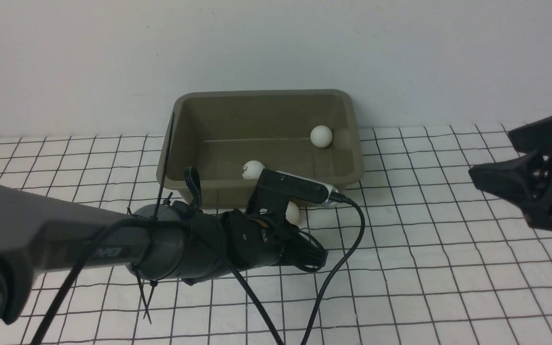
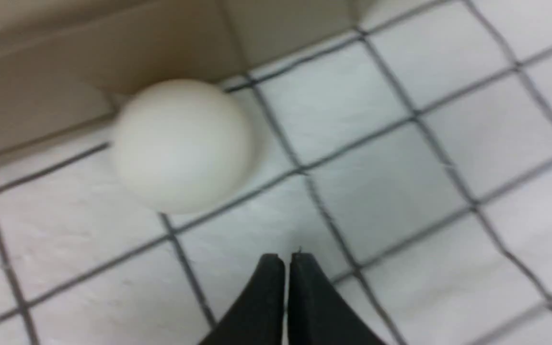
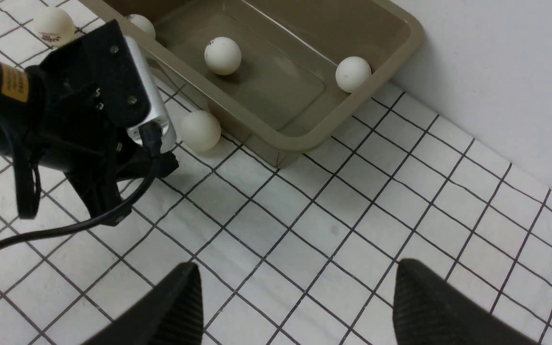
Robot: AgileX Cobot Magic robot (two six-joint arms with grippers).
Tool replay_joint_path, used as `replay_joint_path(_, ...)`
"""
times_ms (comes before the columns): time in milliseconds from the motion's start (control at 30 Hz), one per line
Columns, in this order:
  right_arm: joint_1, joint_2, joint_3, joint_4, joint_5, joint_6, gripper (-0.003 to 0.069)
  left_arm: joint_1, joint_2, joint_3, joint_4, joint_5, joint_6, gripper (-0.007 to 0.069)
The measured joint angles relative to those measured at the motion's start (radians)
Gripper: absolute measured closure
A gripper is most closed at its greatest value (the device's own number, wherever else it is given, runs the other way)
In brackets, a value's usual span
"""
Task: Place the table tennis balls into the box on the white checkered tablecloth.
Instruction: 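Reach for and grasp a ping pong ball on the table beside the basket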
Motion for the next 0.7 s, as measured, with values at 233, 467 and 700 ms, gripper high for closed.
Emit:
replay_joint_path(233,0.000,0.000,0.000,0.000,-0.007,-0.006,0.0174,0.000,-0.071,0.000,0.003,0.035,0.011,0.0629)
replay_joint_path(467,0.000,0.000,0.000,0.000,-0.009,-0.017,0.0174,0.000,-0.073,0.000,0.025,0.054,0.040,0.0489)
replay_joint_path(700,0.000,0.000,0.000,0.000,-0.010,-0.034,0.0174,0.000,-0.068,0.001,-0.004,0.013,0.076,0.0088)
